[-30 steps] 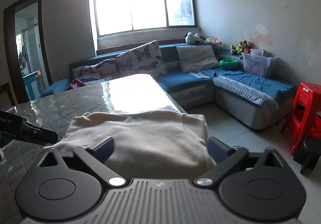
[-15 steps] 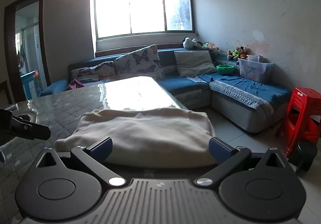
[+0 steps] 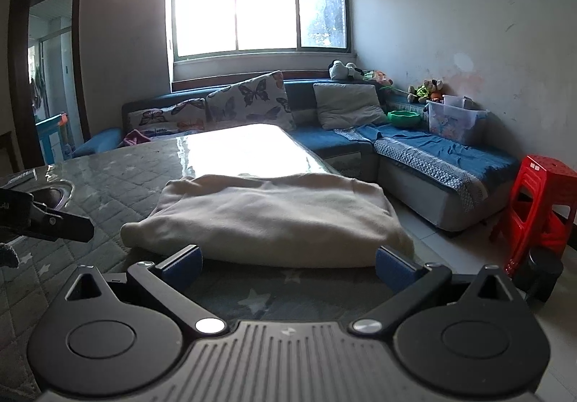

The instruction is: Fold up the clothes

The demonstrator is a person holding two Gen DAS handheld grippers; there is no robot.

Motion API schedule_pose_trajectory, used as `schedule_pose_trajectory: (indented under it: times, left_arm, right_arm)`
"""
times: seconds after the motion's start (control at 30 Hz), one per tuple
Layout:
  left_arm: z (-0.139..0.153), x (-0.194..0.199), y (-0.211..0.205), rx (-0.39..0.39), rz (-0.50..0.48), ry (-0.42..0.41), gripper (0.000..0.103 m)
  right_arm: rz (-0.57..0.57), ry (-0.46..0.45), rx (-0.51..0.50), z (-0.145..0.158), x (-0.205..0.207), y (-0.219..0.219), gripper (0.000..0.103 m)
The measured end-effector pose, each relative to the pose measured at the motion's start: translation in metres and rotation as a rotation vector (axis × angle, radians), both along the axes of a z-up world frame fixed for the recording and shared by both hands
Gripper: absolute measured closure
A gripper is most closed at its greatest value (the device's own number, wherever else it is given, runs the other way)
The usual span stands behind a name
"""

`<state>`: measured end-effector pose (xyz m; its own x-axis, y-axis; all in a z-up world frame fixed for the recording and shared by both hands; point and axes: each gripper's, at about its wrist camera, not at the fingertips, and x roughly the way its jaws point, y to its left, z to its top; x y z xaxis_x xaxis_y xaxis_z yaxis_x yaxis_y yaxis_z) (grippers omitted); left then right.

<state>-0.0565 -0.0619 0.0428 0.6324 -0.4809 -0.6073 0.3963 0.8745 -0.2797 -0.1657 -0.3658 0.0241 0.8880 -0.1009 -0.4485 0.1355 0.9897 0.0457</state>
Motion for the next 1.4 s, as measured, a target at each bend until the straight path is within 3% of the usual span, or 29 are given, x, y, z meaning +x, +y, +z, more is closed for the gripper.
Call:
schedule_pose_trajectory:
  times: [0.5,0.97,1.4]
  left_arm:
    - [-0.004,-0.016,0.003,-0.027,0.007,0.042,0.000]
    - [-0.008,-0.029,-0.006,0.048,0.006,0.029,0.000]
    - [-0.012,-0.034,-0.009,0.069,-0.003,0.035,0.000]
  right_arm:
    - [-0.021,-0.006,-0.002,-0.003,-0.013,0.012,0.000]
    - [-0.013,0.015,-0.009,-0.008,-0.017,0.022,0.000]
    - [-0.019,0.034,0.011,-0.014,-0.021,0.025,0.000]
